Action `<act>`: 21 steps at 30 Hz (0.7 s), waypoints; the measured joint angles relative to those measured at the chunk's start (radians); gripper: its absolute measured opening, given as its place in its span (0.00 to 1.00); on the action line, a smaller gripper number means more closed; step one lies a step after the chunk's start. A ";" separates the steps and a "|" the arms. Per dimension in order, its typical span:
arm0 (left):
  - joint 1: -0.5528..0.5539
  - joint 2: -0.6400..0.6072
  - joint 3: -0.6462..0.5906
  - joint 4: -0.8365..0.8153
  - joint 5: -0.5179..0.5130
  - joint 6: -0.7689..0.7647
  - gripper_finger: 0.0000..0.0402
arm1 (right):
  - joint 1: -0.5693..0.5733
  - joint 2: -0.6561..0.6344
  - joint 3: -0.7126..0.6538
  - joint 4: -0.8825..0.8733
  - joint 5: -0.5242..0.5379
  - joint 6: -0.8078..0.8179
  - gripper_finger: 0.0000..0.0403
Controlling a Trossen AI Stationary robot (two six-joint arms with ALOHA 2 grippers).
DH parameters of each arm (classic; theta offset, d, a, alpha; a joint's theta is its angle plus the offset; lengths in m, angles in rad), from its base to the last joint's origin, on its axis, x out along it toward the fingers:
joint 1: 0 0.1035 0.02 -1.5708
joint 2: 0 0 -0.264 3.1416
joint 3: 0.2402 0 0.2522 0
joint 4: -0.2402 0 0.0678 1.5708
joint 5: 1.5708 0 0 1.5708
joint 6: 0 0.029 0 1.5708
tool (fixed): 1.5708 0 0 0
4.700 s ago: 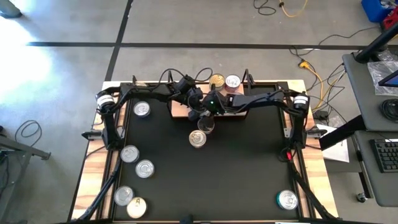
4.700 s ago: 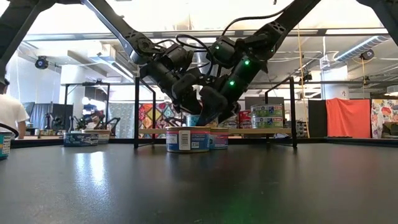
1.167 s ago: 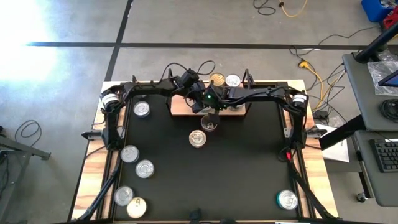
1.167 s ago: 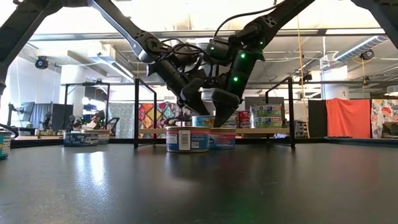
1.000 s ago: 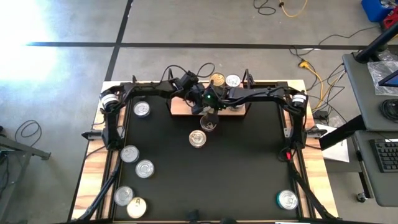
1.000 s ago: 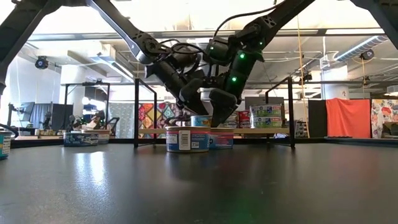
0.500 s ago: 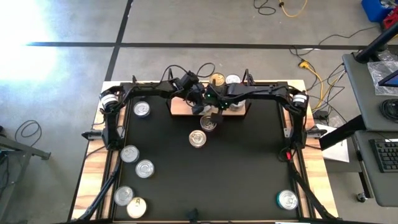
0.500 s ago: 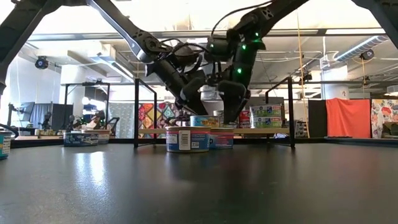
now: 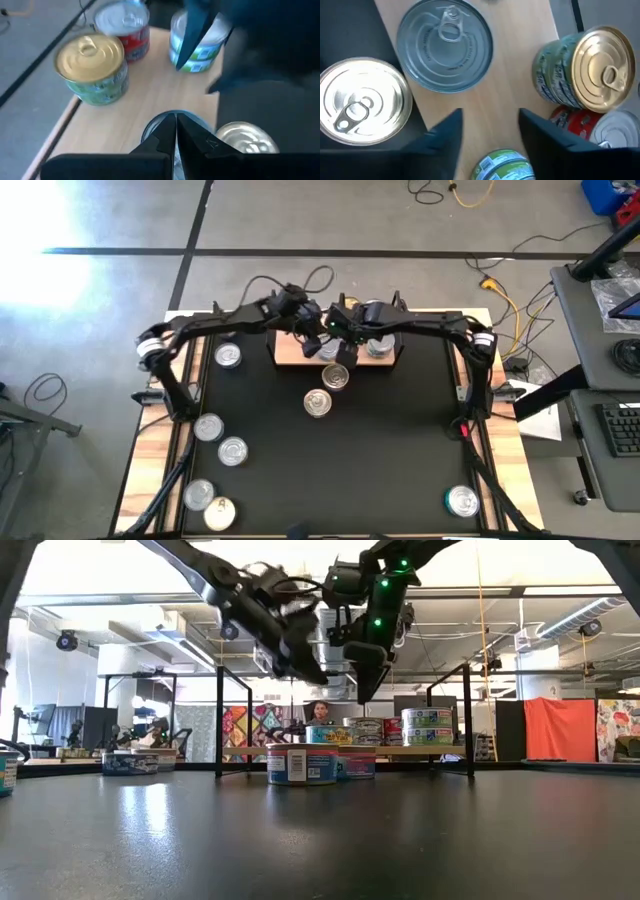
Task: Stack canned seafood by type on shelf
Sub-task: Put the yellow-blue tuna can on the shelf
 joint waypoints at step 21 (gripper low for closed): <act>-0.007 -0.549 -0.286 -0.024 0.001 -0.135 0.00 | -0.033 0.105 -0.075 0.286 -0.133 0.310 0.04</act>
